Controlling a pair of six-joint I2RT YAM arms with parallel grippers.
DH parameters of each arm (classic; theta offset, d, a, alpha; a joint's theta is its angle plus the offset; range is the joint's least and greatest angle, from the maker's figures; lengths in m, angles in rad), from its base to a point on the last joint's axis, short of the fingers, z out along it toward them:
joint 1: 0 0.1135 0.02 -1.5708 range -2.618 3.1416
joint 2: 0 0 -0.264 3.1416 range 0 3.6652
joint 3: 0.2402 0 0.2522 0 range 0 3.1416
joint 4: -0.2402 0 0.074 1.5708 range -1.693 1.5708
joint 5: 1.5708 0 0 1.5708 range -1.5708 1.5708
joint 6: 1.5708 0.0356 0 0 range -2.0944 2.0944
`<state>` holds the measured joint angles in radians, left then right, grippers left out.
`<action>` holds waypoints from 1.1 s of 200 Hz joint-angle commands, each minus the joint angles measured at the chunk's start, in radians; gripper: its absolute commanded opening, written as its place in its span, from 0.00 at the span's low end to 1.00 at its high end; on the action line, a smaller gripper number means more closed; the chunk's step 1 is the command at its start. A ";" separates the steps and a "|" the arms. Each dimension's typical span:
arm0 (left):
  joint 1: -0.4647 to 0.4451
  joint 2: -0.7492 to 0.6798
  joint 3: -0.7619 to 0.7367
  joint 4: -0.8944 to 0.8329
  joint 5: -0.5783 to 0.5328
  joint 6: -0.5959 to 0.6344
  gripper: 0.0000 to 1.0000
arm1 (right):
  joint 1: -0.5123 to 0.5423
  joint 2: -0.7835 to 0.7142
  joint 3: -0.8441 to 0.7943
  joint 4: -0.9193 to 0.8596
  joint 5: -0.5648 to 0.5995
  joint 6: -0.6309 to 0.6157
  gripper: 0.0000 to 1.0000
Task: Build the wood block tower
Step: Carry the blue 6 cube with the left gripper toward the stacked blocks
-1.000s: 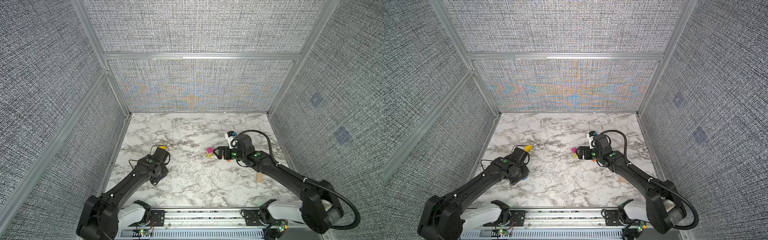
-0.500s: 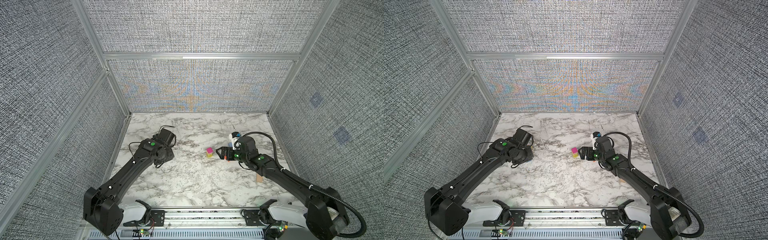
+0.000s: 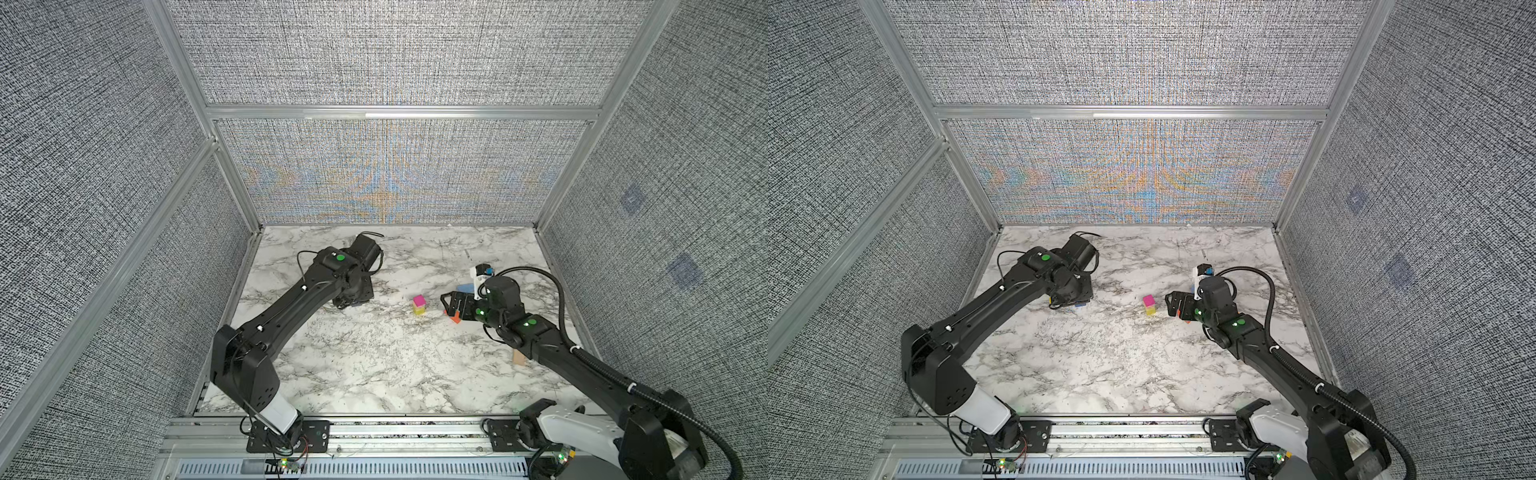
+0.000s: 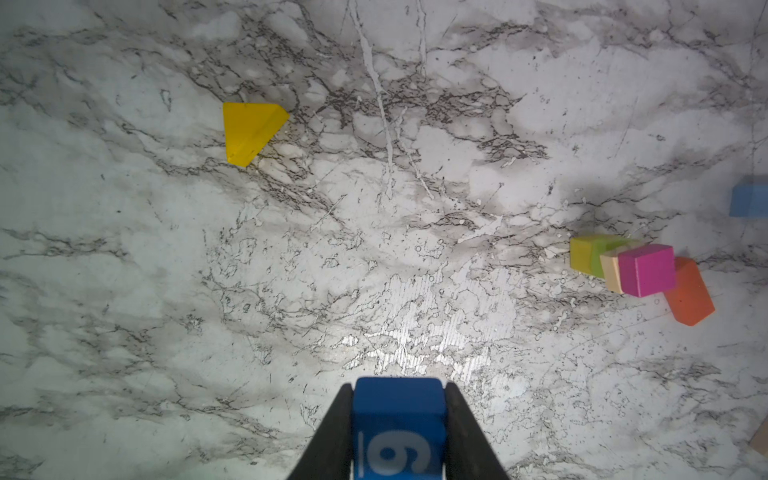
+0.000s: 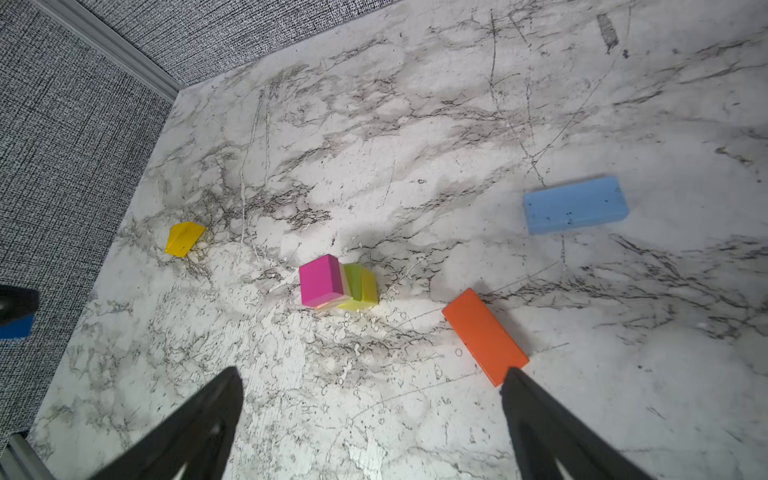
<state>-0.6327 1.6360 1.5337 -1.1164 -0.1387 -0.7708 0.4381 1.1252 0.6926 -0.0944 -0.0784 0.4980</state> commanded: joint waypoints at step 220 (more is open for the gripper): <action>-0.145 0.595 0.687 -0.081 0.039 0.007 0.33 | -0.021 -0.035 -0.023 0.017 0.059 0.041 0.99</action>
<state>-0.7666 2.2055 2.1887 -1.1900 -0.1047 -0.7414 0.4179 1.0920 0.6716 -0.0971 -0.0238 0.5339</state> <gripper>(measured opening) 0.335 0.992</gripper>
